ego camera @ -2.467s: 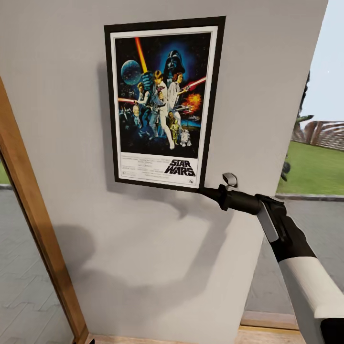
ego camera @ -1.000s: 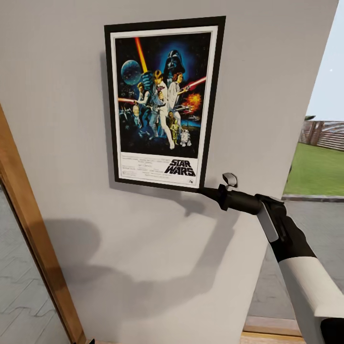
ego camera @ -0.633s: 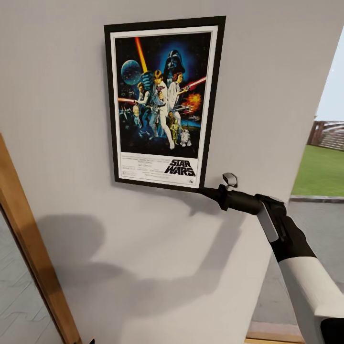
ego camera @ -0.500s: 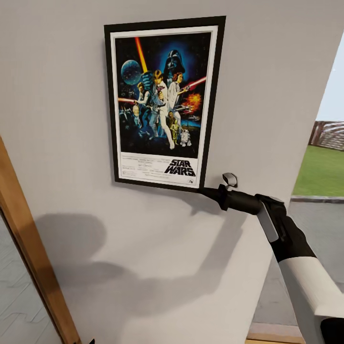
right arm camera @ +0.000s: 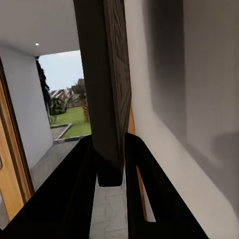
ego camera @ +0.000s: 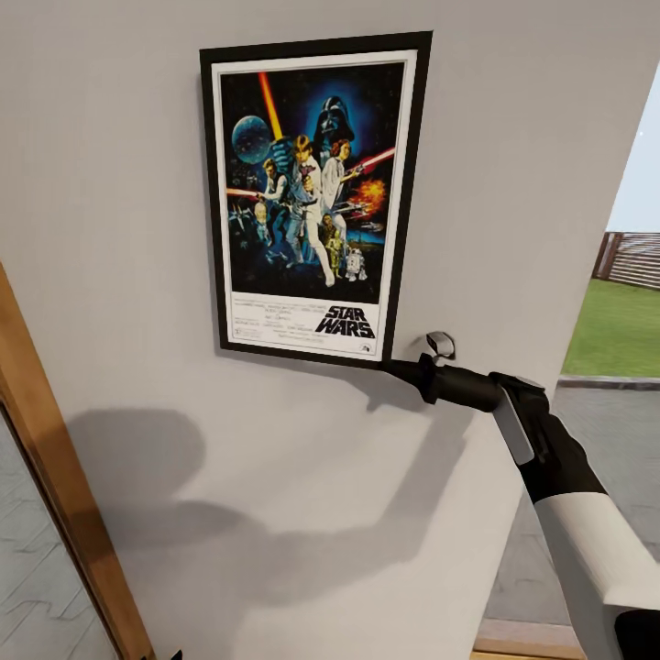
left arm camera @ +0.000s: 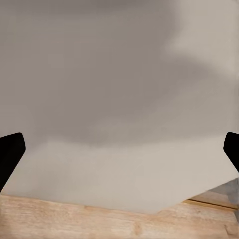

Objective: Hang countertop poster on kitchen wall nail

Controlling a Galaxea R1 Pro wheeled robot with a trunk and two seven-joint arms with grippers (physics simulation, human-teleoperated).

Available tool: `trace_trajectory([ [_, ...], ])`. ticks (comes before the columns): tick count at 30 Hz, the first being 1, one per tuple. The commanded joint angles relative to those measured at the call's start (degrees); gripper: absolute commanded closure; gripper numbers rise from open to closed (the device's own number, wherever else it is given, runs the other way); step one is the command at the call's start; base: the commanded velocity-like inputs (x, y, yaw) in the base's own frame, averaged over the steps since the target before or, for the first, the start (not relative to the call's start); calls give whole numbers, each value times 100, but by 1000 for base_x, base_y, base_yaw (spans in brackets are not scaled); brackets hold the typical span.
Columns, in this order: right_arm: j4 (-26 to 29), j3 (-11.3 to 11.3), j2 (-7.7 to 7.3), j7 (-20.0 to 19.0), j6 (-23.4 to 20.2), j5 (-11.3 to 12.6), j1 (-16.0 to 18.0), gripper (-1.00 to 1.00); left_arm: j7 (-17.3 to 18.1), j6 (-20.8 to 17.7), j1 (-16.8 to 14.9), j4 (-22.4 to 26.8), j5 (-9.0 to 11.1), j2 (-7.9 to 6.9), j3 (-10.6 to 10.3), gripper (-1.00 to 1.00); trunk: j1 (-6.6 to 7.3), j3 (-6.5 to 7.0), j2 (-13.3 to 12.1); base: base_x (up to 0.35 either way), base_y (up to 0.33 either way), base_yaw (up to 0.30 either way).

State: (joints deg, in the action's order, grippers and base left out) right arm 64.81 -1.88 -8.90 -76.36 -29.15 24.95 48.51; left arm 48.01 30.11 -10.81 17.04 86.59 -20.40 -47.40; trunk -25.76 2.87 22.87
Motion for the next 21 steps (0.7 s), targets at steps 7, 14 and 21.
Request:
trace_trajectory([
  [7, -4, -14, -6, -8, -74, 54, 2, 100, 15, 17, -4, 1, 61, -4, -48, -100, -2, -3, 5, 0, 0, 0],
  [14, -4, -14, -6, -8, -74, 54, 2, 100, 15, 17, -4, 1, 61, -4, -48, -100, -2, -3, 5, 0, 0, 0],
  [21, -4, -17, -6, 6, -58, 54, 1, 100, 16, 21, -8, -7, 61, -33, -68, -100, -2, -3, 5, 39, 0, 0],
])
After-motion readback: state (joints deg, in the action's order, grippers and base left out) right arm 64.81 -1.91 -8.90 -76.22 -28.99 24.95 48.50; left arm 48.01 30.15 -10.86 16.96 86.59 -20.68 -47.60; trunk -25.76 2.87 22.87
